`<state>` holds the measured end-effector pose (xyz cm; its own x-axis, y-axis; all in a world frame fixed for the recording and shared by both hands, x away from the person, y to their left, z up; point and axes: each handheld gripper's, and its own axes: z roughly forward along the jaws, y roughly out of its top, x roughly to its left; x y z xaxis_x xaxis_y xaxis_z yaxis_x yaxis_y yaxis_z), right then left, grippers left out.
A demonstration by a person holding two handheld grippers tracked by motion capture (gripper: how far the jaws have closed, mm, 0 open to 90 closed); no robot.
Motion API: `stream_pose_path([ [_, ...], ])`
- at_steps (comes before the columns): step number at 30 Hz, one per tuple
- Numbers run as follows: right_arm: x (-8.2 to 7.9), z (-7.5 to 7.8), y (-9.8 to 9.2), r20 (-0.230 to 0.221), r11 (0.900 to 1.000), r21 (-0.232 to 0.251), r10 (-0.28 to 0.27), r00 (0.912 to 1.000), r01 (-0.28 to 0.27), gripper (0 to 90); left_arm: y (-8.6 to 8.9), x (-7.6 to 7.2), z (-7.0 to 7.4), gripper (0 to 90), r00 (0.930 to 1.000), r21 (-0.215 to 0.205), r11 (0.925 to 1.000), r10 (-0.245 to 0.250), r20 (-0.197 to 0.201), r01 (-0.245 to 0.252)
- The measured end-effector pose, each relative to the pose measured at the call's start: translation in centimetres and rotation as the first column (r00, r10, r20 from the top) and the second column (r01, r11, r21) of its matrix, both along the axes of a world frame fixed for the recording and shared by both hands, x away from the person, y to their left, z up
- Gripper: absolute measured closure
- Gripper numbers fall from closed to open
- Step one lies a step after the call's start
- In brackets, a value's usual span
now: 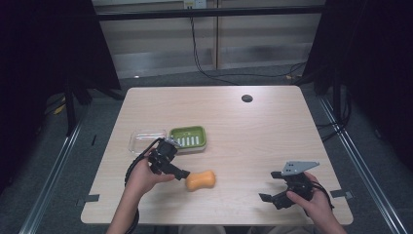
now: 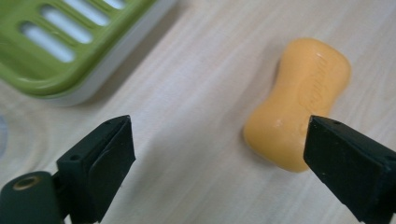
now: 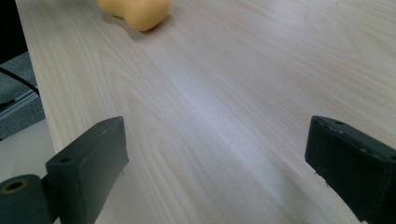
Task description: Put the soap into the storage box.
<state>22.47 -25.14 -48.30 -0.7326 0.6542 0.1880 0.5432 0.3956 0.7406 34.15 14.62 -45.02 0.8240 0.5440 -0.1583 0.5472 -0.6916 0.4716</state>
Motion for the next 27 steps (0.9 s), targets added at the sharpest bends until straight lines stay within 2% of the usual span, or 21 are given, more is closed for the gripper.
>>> stream_pose_path([
  [1, 0.0, 0.0, 0.0, 0.000, 1.000, 0.000, 0.000, 1.0000, 0.000, 5.4, 0.0, 0.0, 0.0, 7.5, 1.0000, 0.000, 1.0000, 0.000, 0.000, 0.000],
  [3, 0.0, 0.0, 0.1, 0.002, 1.000, -0.003, 0.002, 1.0000, -0.002, 5.4, -0.3, -0.1, -0.2, 7.0, 0.9994, 0.000, 0.9994, -0.034, 0.001, 0.034],
  [4, -0.1, 0.1, 0.2, 0.002, 1.000, 0.001, -0.001, 1.0000, 0.001, 5.4, -0.6, -0.3, -0.1, 6.2, 0.9986, 0.033, 0.9981, -0.052, 0.008, 0.051],
  [5, -0.1, 0.1, 0.2, 0.002, 1.000, 0.001, -0.001, 1.0000, 0.001, 5.4, -0.6, -0.3, -0.1, 6.3, 0.9986, 0.033, 0.9981, -0.052, 0.008, 0.051],
  [6, 0.0, 0.2, 0.1, 0.006, 1.000, 0.004, 0.001, 1.0000, -0.001, 5.4, -0.8, -0.5, 0.0, 6.3, 0.9971, 0.049, 0.9960, -0.075, 0.009, 0.074],
  [9, 0.1, 0.3, 0.2, 0.012, 1.000, 0.014, 0.002, 0.9999, -0.002, 5.4, -1.3, -0.8, 0.2, 9.8, 0.9956, 0.051, 0.9943, -0.094, 0.001, 0.094],
  [11, 0.2, 0.3, 0.3, 0.008, 1.000, 0.012, 0.000, 1.0000, 0.000, 5.4, -1.9, -1.2, 0.4, 13.5, 0.9882, 0.089, 0.9846, -0.152, 0.014, 0.151],
  [13, 0.3, 0.3, 0.4, 0.009, 1.000, 0.013, 0.003, 1.0000, -0.003, 5.4, -2.3, -1.5, 0.6, 18.9, 0.9791, 0.086, 0.9761, -0.202, 0.021, 0.200],
  [14, 0.2, 0.3, 0.5, 0.007, 1.000, 0.013, 0.002, 1.0000, -0.002, 5.4, -2.4, -1.5, 0.7, 22.6, 0.9770, 0.073, 0.9749, -0.212, 0.021, 0.210],
  [16, 0.2, 0.3, 0.5, 0.005, 1.000, 0.014, 0.003, 1.0000, -0.003, 5.4, -3.0, -1.6, 1.0, 23.5, 0.9697, 0.077, 0.9677, -0.243, 0.027, 0.240],
  [18, -0.1, 0.2, 0.4, 0.001, 1.000, 0.013, -0.002, 1.0000, 0.002, 5.4, -3.5, -1.8, 1.0, 24.7, 0.9664, 0.072, 0.9646, -0.256, 0.022, 0.254],
  [19, -0.2, 0.1, 0.3, 0.001, 1.000, 0.012, -0.004, 1.0000, 0.004, 5.4, -3.9, -1.8, 1.0, 25.8, 0.9602, 0.077, 0.9580, -0.279, 0.020, 0.276],
  [20, -0.4, 0.1, 0.2, 0.000, 1.000, 0.009, -0.007, 1.0000, 0.007, 5.4, -4.2, -1.8, 1.0, 26.5, 0.9614, 0.081, 0.9586, -0.275, 0.012, 0.273],
  [21, -0.5, 0.2, 0.1, 0.002, 1.000, 0.009, -0.008, 1.0000, 0.008, 5.4, -4.5, -1.8, 1.0, 27.4, 0.9597, 0.099, 0.9556, -0.281, 0.018, 0.278],
  [22, -0.6, 0.2, 0.0, 0.007, 1.000, 0.009, -0.010, 0.9999, 0.010, 5.4, -4.8, -1.8, 0.9, 28.6, 0.9542, 0.117, 0.9486, -0.298, 0.023, 0.294],
  [24, -0.9, 0.3, -0.1, 0.006, 1.000, 0.014, -0.016, 0.9999, 0.016, 5.4, -5.4, -1.8, 0.5, 29.8, 0.9527, 0.119, 0.9464, -0.304, 0.011, 0.300],
  [25, -1.1, 0.3, -0.1, 0.003, 1.000, 0.014, -0.015, 0.9999, 0.015, 5.4, -5.7, -1.7, 0.5, 30.9, 0.9441, 0.139, 0.9354, -0.330, 0.009, 0.325],
  [26, -1.2, 0.3, -0.2, 0.006, 1.000, 0.012, -0.015, 0.9999, 0.015, 5.4, -6.0, -1.8, 0.3, 32.0, 0.9450, 0.148, 0.9349, -0.327, 0.006, 0.323],
  [27, -1.3, 0.3, -0.2, 0.001, 1.000, 0.010, -0.019, 0.9998, 0.019, 5.4, -6.2, -1.6, 0.4, 32.9, 0.9351, 0.175, 0.9209, -0.354, 0.002, 0.349],
])
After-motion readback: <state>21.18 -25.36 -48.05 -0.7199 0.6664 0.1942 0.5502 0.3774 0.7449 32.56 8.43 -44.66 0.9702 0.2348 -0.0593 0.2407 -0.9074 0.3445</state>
